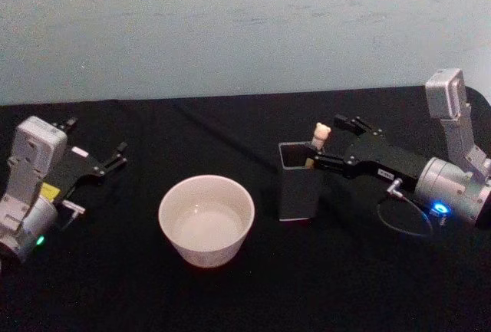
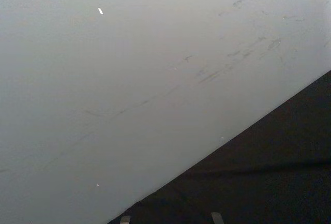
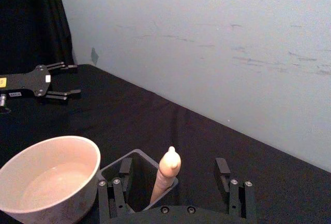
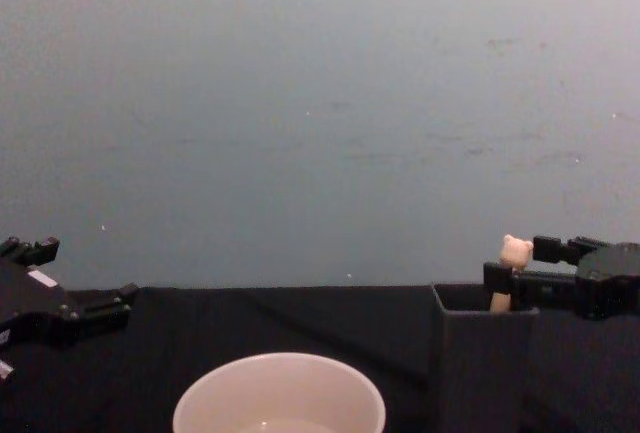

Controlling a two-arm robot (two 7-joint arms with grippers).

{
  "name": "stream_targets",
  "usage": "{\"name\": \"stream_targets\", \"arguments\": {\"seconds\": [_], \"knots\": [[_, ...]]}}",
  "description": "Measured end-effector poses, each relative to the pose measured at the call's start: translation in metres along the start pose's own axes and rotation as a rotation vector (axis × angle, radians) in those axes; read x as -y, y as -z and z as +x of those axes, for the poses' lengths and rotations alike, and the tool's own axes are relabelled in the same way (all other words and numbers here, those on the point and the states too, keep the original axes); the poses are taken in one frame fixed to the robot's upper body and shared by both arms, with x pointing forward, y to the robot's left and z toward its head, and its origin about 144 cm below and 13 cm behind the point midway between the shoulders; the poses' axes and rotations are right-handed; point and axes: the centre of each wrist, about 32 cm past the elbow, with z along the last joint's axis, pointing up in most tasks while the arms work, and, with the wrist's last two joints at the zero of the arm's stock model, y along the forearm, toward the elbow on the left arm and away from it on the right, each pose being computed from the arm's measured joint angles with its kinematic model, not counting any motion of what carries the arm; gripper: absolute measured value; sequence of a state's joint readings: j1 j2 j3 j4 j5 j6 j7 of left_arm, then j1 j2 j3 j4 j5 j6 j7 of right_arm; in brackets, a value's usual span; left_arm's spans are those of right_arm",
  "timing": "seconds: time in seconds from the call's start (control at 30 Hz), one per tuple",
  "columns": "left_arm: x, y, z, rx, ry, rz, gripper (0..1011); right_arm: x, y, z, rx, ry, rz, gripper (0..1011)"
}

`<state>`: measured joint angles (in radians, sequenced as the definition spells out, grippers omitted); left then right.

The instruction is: Pick up the stirring spoon with one hand, stir inside the cup, then place it back in its original position.

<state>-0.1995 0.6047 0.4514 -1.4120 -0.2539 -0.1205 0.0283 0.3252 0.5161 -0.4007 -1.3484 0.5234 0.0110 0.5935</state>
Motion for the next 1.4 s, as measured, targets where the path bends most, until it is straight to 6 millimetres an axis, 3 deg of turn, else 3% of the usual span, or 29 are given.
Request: {"name": "stream_targets", "arguments": {"seconds": [0.2, 0.37, 1.07, 1.4], "knots": [[0.0, 0.0, 0.0, 0.0, 0.0, 0.0, 1001, 0.0001, 0.0001, -0.0001, 0.0, 0.0, 0.0, 997], [0.0, 0.0, 0.0, 0.0, 0.0, 0.0, 1001, 0.0001, 0.0002, -0.0001, 0.001, 0.0, 0.0, 911], [0.0, 0.0, 0.0, 0.0, 0.0, 0.0, 1001, 0.0001, 0.0002, -0.0001, 0.001, 0.0, 0.001, 257], [0.0, 0.0, 0.0, 0.0, 0.0, 0.0, 1001, 0.0001, 0.0002, -0.0001, 0.0, 0.0, 0.001, 221]]}}
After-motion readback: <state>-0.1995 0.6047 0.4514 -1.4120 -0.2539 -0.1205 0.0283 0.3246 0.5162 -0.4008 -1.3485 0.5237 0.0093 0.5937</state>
